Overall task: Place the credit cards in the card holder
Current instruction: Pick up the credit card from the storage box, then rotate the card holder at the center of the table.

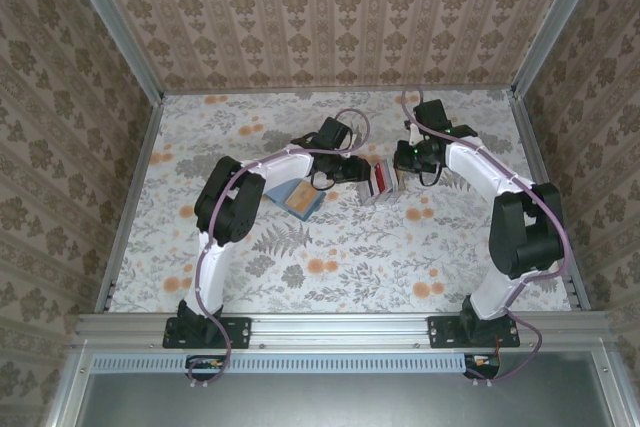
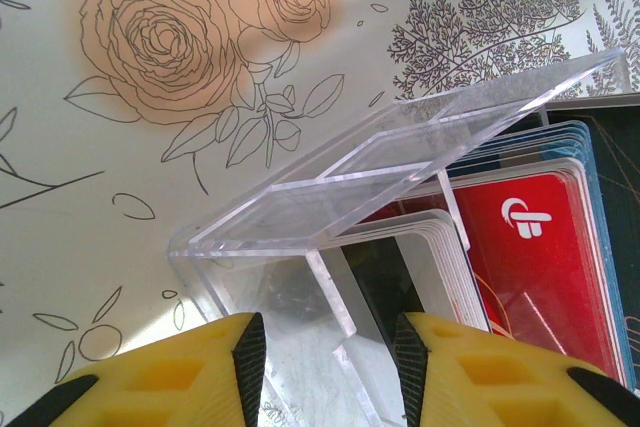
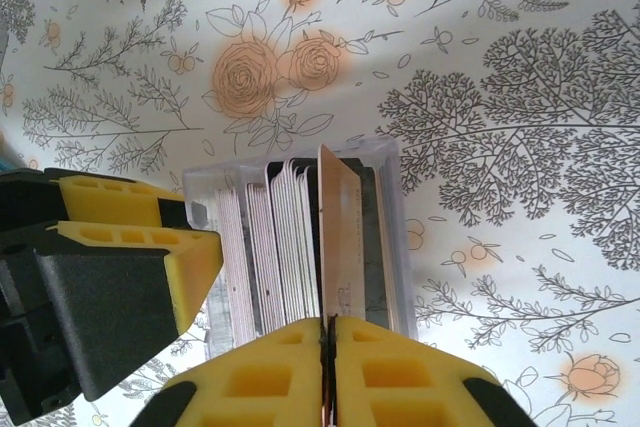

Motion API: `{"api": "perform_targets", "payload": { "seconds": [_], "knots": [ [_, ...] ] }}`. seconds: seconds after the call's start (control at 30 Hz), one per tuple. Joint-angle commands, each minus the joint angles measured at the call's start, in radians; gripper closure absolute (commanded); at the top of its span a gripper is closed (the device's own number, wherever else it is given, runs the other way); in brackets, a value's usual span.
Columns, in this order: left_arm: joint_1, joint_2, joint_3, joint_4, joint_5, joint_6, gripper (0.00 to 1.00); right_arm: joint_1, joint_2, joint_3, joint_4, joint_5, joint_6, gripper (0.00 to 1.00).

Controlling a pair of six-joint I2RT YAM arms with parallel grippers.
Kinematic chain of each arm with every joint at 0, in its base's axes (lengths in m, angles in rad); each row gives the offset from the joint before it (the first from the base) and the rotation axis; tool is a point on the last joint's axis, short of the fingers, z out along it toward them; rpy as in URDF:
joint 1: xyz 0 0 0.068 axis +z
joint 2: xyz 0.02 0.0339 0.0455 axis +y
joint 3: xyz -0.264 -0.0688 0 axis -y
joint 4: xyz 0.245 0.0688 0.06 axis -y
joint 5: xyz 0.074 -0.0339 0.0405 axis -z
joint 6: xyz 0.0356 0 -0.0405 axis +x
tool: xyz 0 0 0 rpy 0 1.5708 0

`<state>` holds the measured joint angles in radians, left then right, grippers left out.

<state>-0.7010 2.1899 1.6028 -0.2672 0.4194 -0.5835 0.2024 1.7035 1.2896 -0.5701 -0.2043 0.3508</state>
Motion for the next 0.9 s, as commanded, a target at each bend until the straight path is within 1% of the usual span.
{"api": "perform_targets", "payload": {
  "seconds": [0.0,0.13,0.27,0.43,0.57,0.67,0.77,0.8,0.87],
  "knots": [
    [-0.009,0.008,0.014,-0.016,-0.005,-0.008,0.58,0.001,-0.029,0.020,-0.031,0.002,-0.010,0.93],
    [-0.008,-0.007,0.022,-0.035,-0.010,0.002,0.58,-0.004,-0.043,0.022,-0.032,0.011,-0.012,0.97],
    [0.001,-0.052,0.025,-0.069,-0.027,0.024,0.58,-0.010,-0.075,0.025,-0.031,0.031,-0.016,0.98],
    [0.043,-0.145,0.001,-0.105,-0.056,0.057,0.56,-0.009,-0.126,0.027,-0.024,0.075,-0.034,0.98],
    [0.103,-0.226,-0.048,-0.129,-0.083,0.086,0.56,-0.007,-0.178,0.005,0.016,0.059,-0.036,0.99],
    [0.167,-0.272,-0.087,-0.160,-0.111,0.116,0.55,0.009,-0.213,-0.014,0.061,0.025,-0.038,0.99],
    [0.237,-0.273,-0.117,-0.174,-0.120,0.137,0.55,0.054,-0.210,-0.004,0.069,-0.012,-0.050,0.99],
    [0.274,-0.268,-0.129,-0.170,-0.125,0.144,0.55,0.074,-0.205,-0.001,0.075,-0.023,-0.053,0.99],
    [0.317,-0.242,-0.130,-0.178,-0.119,0.158,0.55,0.122,-0.195,-0.004,0.097,-0.047,-0.056,0.99]
  ]
}}
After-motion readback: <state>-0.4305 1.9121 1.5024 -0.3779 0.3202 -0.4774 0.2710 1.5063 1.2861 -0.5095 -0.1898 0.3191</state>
